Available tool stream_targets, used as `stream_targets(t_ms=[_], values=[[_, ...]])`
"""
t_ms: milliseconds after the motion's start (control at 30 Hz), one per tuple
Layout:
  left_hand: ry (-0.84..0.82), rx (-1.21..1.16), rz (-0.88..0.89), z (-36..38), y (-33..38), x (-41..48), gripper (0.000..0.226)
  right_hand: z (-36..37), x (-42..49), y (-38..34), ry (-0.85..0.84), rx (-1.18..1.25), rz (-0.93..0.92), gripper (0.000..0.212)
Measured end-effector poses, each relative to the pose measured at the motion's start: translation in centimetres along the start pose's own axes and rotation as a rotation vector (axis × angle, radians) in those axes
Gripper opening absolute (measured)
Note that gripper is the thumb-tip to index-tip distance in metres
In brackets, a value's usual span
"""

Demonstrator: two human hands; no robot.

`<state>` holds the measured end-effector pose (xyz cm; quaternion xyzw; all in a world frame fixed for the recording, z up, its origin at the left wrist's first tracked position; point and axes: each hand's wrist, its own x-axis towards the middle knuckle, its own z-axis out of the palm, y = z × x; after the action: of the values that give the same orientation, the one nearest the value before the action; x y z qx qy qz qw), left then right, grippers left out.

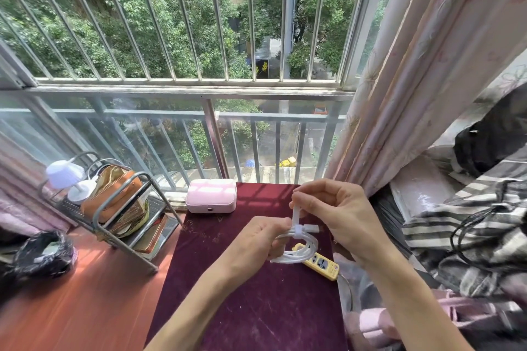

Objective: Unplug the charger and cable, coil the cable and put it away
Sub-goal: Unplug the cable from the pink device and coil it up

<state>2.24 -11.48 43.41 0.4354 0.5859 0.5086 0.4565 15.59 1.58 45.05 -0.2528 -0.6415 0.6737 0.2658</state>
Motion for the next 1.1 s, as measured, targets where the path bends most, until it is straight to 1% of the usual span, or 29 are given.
stream_targets(t_ms=[67, 133, 167, 267, 367, 433, 600, 800, 900, 967, 1100], values=[[0.011, -0.007, -0.001, 0.1, -0.3, 0.1, 0.044, -0.3, 0.0, 0.0, 0.004, -0.012, -0.035, 0.038], [0.029, -0.015, -0.001, 0.2, -0.7, 0.2, 0.044, -0.6, -0.1, -0.2, -0.007, -0.037, -0.059, 0.040], [0.041, -0.013, 0.004, 0.2, -0.9, 0.2, 0.044, -0.6, -0.2, -0.2, -0.017, -0.063, -0.075, 0.036], [0.089, 0.000, 0.021, 0.2, -1.2, 0.4, 0.044, -0.6, -0.5, -0.4, -0.032, -0.197, -0.156, 0.016], [0.149, -0.037, 0.021, 0.1, -1.5, 0.7, 0.045, -0.3, -0.9, -0.4, 0.000, -0.303, -0.244, 0.011], [0.180, -0.082, 0.012, 0.0, -1.6, 0.9, 0.045, -0.2, -1.2, -0.1, 0.015, -0.353, -0.296, 0.007], [0.245, -0.286, -0.048, 0.1, -1.5, 1.5, 0.042, 0.4, -1.6, 1.5, 0.017, -0.436, -0.352, 0.010], [0.214, -0.563, -0.132, 0.7, -1.1, 2.0, 0.043, 0.2, -1.2, 2.5, 0.057, -0.568, -0.492, 0.012], [0.219, -0.690, -0.143, 1.0, -0.9, 2.1, 0.035, 0.0, -1.2, 2.8, 0.060, -0.643, -0.527, 0.015], [0.230, -0.713, -0.145, 0.9, -0.8, 2.1, 0.034, -0.1, -1.2, 2.9, 0.061, -0.649, -0.530, 0.016], [0.225, -0.660, -0.158, 0.9, -0.4, 1.9, 0.038, -0.2, -1.2, 3.0, 0.085, -0.593, -0.515, 0.012]])
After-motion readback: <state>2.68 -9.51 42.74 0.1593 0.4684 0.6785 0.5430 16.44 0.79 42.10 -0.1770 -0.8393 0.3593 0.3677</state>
